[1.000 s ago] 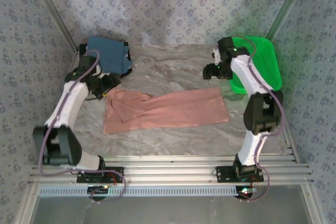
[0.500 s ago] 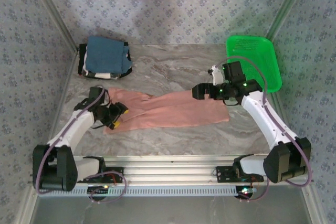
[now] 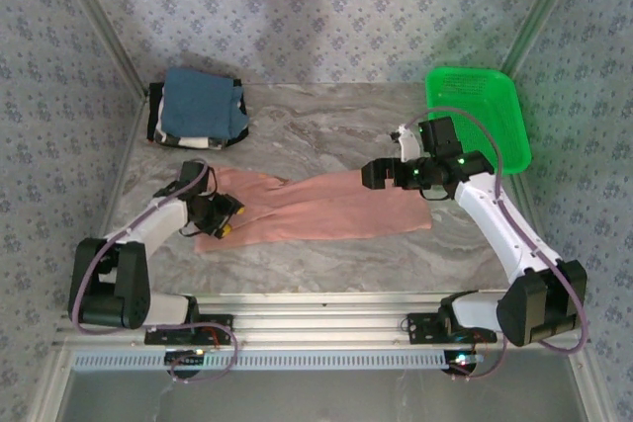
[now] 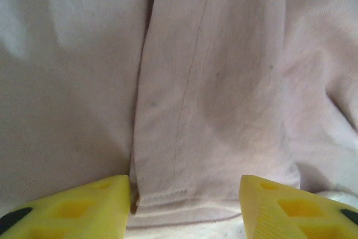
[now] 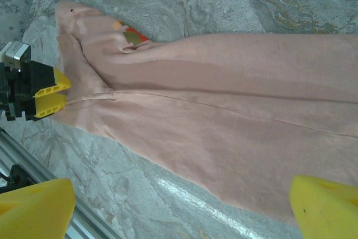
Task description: Fold and stack the t-shirts
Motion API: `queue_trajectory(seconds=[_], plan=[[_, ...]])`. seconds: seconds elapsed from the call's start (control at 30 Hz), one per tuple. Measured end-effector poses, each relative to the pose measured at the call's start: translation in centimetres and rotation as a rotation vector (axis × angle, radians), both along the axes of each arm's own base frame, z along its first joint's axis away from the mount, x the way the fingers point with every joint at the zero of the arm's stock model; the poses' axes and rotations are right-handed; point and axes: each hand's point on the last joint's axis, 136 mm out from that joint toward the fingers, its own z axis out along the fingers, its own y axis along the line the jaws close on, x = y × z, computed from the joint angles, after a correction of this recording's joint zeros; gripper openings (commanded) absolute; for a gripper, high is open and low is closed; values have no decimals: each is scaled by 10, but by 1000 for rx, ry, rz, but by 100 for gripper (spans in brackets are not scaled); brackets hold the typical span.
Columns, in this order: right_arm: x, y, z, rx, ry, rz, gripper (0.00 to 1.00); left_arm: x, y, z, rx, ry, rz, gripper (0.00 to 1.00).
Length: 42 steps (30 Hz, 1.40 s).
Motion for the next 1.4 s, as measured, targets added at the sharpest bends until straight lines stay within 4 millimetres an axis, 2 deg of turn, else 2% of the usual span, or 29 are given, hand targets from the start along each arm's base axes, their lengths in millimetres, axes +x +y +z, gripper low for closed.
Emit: queue_trajectory(seconds=[0.13, 0.23, 0.3, 0.4, 0.67, 0.93, 1.03, 1.1, 1.13, 1.2, 1.27, 1.4], plan=[[0, 0, 1, 0, -3, 0, 100, 5, 0, -13, 5, 27, 3, 42], [-2, -1, 2, -3, -7, 5, 100, 9, -1, -19, 9, 49, 0, 27], [-3, -1, 2, -4, -6, 5, 100, 13, -2, -18, 8, 46, 0, 14], [-5, -2, 2, -6, -2, 6, 100, 21, -3, -13, 8, 20, -11, 4], [-6, -4, 2, -14, 1, 1, 100, 54, -10, 11, -2, -56, -42, 1], [-8, -7, -8, -28, 21, -8, 100, 92, -16, 14, 6, -66, -79, 1], [-11, -8, -15, -33, 38, -9, 100, 109, -20, 17, 4, -82, -101, 3], [-14, -9, -22, -37, 52, -9, 100, 117, -25, 16, -1, -82, -125, 9], [-15, -9, -25, -39, 60, -9, 100, 119, -26, 16, -1, -80, -135, 14], [-18, -10, -30, -44, 75, -9, 100, 125, -29, 15, 0, -86, -160, 33], [-19, -11, -34, -50, 81, -12, 100, 125, -31, 15, -2, -87, -166, 48], [-19, -15, -39, -74, 89, -27, 100, 126, -33, 21, -14, -103, -165, 63]])
